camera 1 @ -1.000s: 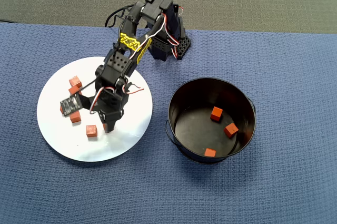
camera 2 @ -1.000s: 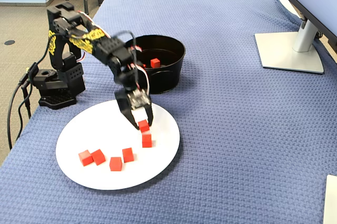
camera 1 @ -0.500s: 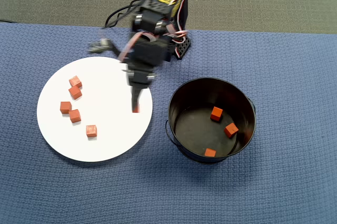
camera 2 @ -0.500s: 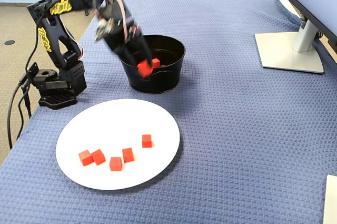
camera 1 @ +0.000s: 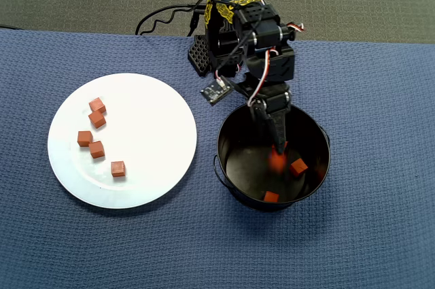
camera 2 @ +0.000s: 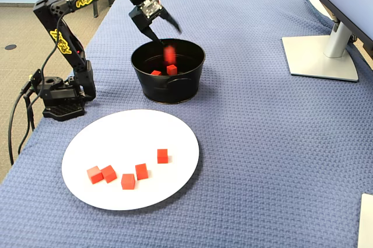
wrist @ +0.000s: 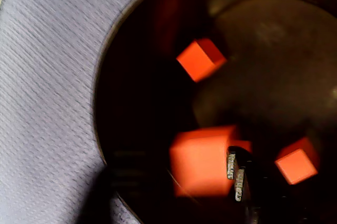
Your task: Pick up the red cubes from the white plate and place them in the black recipient
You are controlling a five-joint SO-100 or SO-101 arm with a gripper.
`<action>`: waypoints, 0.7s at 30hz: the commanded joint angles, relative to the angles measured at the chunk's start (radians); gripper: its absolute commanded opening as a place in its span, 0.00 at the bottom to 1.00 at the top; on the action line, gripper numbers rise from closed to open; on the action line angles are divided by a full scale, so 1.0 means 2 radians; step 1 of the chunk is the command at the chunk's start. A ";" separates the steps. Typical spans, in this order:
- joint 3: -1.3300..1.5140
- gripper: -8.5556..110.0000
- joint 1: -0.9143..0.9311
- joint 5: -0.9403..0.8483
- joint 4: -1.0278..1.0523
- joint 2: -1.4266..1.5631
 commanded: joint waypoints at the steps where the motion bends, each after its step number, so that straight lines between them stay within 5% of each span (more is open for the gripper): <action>1: -0.012 0.52 0.092 -0.078 0.001 0.018; 11: 0.055 0.53 0.374 -0.224 -0.126 -0.047; 21: 0.002 0.52 0.439 -0.318 -0.153 -0.186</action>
